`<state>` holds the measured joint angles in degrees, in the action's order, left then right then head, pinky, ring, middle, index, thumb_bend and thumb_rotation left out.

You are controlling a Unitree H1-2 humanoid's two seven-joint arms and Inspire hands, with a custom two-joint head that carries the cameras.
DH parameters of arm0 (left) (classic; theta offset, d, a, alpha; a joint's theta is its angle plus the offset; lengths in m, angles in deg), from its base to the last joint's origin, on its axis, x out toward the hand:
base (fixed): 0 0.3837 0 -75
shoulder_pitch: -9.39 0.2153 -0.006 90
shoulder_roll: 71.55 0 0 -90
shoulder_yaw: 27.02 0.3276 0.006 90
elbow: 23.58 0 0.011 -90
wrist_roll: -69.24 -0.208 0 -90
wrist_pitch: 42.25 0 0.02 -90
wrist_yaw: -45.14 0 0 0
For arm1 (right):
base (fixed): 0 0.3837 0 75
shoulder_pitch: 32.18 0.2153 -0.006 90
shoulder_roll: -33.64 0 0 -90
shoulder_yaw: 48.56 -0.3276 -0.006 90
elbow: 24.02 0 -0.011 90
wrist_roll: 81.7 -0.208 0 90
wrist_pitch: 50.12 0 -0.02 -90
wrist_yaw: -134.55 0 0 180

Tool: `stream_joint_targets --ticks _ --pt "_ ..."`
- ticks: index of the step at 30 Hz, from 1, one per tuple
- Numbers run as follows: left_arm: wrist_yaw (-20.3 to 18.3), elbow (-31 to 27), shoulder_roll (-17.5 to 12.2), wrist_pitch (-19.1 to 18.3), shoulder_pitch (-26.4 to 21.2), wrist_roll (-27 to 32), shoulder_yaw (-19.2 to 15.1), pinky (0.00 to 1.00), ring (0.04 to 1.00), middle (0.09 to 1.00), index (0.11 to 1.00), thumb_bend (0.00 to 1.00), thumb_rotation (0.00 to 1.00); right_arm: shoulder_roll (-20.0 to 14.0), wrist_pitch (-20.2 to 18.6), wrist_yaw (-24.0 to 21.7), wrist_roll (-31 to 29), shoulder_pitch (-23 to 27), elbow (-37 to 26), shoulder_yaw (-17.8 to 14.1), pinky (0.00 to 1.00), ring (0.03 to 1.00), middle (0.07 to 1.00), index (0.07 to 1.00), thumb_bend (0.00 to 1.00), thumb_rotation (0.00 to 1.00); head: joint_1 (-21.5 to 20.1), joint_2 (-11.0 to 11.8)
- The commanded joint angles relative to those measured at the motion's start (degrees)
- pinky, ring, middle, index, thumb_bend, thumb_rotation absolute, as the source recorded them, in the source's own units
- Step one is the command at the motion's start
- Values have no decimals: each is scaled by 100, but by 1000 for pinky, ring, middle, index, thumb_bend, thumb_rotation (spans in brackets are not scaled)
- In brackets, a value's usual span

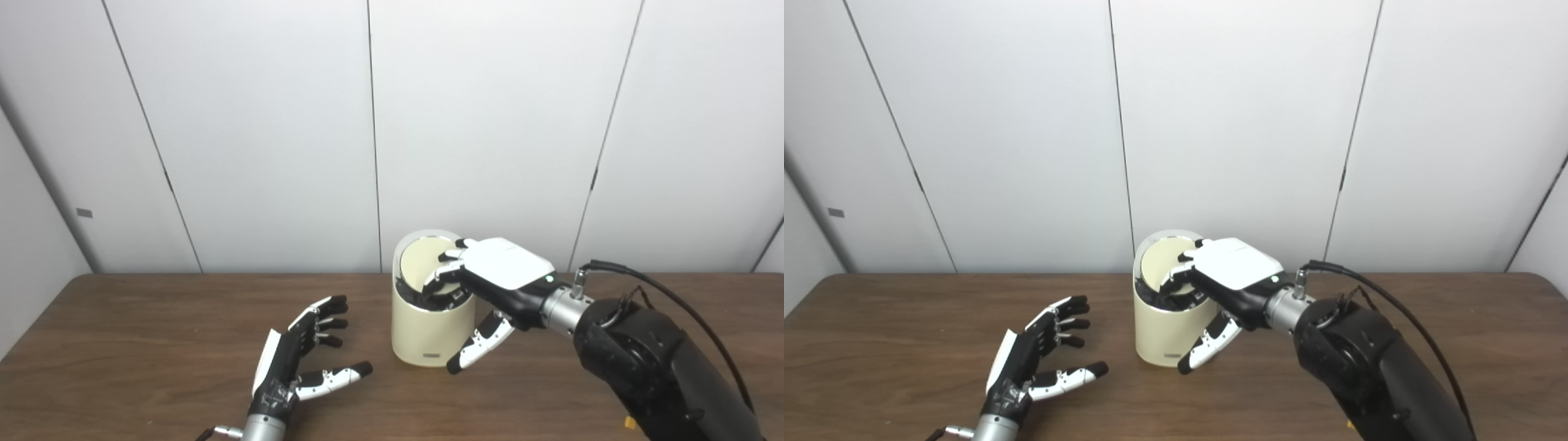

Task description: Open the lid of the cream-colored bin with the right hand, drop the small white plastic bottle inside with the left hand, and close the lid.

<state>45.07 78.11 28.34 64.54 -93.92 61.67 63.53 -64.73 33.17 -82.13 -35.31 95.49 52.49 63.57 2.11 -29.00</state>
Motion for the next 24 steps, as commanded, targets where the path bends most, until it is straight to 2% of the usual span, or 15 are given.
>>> stream_joint_targets --ticks 1,10,14,18,21,24 --pt "14 -206 -13 79 -120 78 -17 626 744 812 823 850 90 -69 -40 -172 65 98 -10 26 974 912 748 732 790 433 13 -15" --pt "0 -212 -21 92 -108 110 -14 621 741 810 820 851 83 -28 -83 -73 -42 59 -102 -129 978 922 768 749 777 454 5 -10" --pt "-26 -198 -39 115 -107 132 -1 620 747 816 823 844 76 61 -95 116 -219 27 -209 -339 952 907 761 741 767 412 1 -6" --pt "-33 -206 -37 99 -101 145 1 615 742 812 822 844 73 144 -161 302 -378 -20 -324 -593 956 915 789 783 754 398 1 -6" --pt "-35 -216 -38 80 -96 139 3 618 737 806 821 845 70 244 -29 651 -540 -87 -293 -818 862 897 808 814 756 370 6 10" --pt "-33 -218 -41 78 -93 132 3 621 740 806 819 847 72 378 88 1019 -814 -172 -181 -1048 715 849 818 819 754 319 -4 14"
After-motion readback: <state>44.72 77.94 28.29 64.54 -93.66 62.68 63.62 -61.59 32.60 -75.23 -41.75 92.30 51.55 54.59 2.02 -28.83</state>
